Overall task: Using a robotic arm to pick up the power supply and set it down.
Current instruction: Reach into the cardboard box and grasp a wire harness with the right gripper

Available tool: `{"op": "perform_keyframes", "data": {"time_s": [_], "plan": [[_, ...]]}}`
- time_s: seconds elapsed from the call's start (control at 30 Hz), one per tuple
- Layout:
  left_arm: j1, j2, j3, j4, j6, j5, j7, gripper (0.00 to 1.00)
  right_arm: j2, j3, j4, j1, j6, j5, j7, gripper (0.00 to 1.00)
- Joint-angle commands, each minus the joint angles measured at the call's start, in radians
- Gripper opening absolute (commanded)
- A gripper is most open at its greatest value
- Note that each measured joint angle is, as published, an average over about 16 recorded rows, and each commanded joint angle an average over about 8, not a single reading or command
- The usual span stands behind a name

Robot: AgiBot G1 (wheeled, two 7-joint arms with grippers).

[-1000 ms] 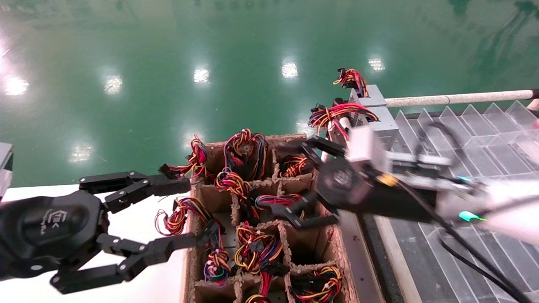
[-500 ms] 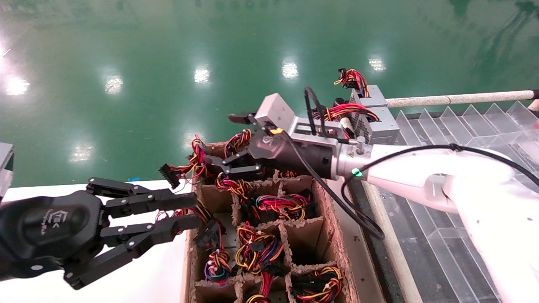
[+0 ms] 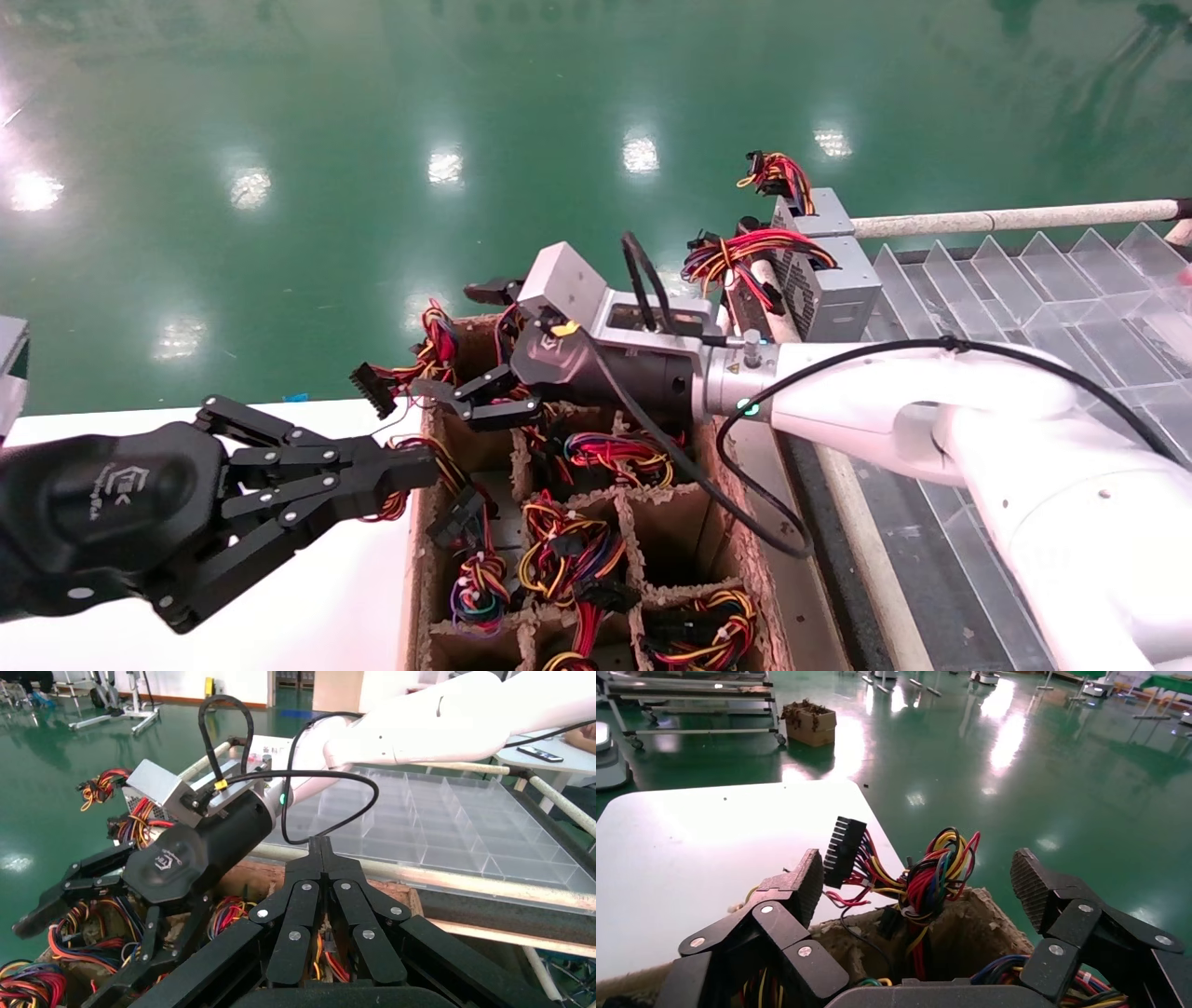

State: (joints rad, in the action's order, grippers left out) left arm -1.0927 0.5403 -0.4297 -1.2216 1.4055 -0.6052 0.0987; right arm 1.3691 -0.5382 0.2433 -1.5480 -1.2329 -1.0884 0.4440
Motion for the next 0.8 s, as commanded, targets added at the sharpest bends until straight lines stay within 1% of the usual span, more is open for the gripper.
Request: {"op": "perform_keyframes", "data": {"time_s": [0.03, 0.23, 0.43, 0.8], "plan": [[0.0, 0.0, 0.0, 0.0, 0.0, 0.0, 0.0, 0.0, 0.001, -0.015, 0.018, 0.008, 0.012, 0.013, -0.006, 0.0], [0.0, 0.0, 0.0, 0.0, 0.0, 0.0, 0.0, 0.0, 0.001, -0.078, 0.06, 0.024, 0.051, 0.055, -0.026, 0.0], [0.0, 0.0, 0.0, 0.0, 0.0, 0.0, 0.0, 0.0, -0.001, -0.135, 0.074, 0.034, 0.09, 0.097, -0.037, 0.0], [0.0, 0.0, 0.0, 0.0, 0.0, 0.0, 0.0, 0.0, -0.004, -0.217, 0.075, 0.036, 0.124, 0.173, -0.038, 0.0]]}}
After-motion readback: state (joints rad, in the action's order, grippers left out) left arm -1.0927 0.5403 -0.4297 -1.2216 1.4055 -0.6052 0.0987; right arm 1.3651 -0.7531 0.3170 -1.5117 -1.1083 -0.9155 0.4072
